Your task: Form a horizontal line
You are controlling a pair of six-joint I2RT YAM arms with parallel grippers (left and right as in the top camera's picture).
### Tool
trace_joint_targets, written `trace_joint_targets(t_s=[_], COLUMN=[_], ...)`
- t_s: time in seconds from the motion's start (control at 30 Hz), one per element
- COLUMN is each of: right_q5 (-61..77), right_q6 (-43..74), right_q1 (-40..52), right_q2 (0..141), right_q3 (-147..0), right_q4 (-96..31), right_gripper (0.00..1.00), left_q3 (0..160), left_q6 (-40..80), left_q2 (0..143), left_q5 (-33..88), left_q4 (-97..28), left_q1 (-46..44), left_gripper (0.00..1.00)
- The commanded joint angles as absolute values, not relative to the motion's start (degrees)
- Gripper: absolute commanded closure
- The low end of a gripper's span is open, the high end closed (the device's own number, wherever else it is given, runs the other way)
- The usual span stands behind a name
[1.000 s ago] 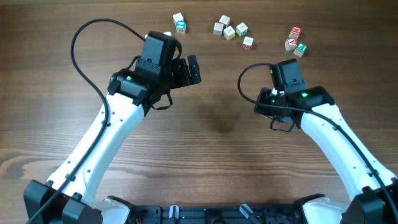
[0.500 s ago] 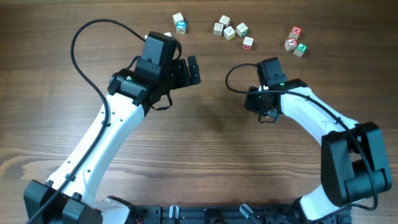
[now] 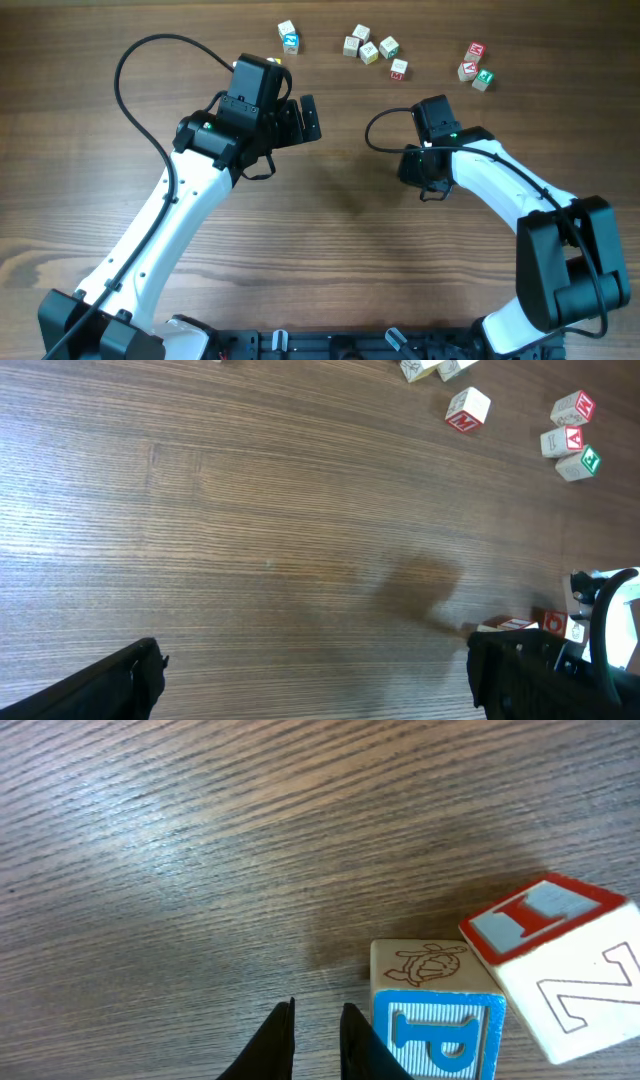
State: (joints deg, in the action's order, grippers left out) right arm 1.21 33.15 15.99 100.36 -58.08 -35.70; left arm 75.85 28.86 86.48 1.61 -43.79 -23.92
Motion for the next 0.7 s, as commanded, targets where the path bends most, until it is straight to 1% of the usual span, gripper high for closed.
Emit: trace_joint_targets(t_s=[0.0,0.13,0.67], right_q5=[-0.2,-1.2,-1.7], right_q6=[35.0,36.2,36.6], right_q1=[16.2,16.2,16.2], right_q2=[100.6,100.6,100.6], right_q3=[-57.7,-57.7,-57.7], right_q4=[-36.1,-37.3,-37.5], right_gripper=[0.85,0.88,0.89], left_q3=[76.0,76.0,76.0], left_q6=[29.4,29.4,29.4], left_q2=[87.1,87.1,87.1], left_q5=[1.5,1.5,1.5], left_q4=[-44.2,-44.1,-44.2], left_q1=[-23.8,-23.8,-23.8], left_gripper=[0.0,0.0,0.0])
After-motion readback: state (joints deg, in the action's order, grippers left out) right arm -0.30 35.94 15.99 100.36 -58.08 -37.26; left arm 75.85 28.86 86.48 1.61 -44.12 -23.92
